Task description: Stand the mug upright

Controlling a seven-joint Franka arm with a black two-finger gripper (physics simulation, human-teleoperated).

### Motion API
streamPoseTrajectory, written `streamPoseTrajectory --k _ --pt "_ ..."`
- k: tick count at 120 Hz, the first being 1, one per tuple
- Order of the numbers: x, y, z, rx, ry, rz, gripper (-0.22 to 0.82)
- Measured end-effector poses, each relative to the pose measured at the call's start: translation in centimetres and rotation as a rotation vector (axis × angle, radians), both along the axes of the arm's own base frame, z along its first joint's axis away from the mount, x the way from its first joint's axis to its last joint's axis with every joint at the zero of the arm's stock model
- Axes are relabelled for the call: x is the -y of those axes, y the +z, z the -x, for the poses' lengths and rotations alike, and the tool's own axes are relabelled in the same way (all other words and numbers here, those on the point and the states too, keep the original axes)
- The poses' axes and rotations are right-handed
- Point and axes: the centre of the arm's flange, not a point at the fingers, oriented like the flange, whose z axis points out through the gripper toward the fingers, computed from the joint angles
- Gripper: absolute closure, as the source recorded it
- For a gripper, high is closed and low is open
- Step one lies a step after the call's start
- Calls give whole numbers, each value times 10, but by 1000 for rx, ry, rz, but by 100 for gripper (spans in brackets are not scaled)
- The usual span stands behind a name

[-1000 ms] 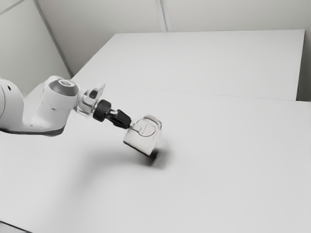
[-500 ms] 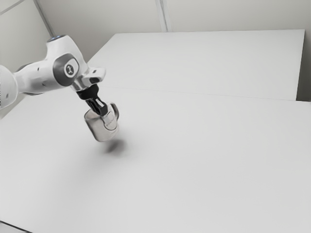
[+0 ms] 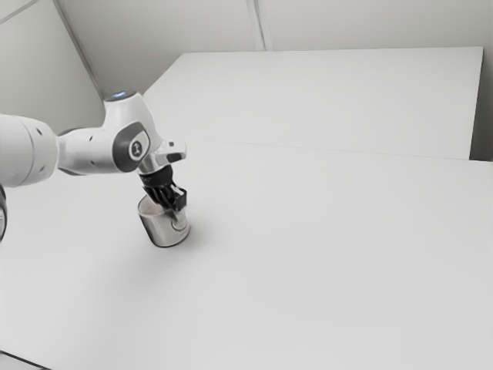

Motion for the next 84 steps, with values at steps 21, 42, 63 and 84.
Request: streamPoseTrajectory --k 21,42,63,84 --pt "0 5 -2 30 53 -5 26" --pt "-1 53 -9 94 88 0 12" --pt "-3 134 -29 131 108 8 5" --pt "-4 201 -33 138 121 12 2"
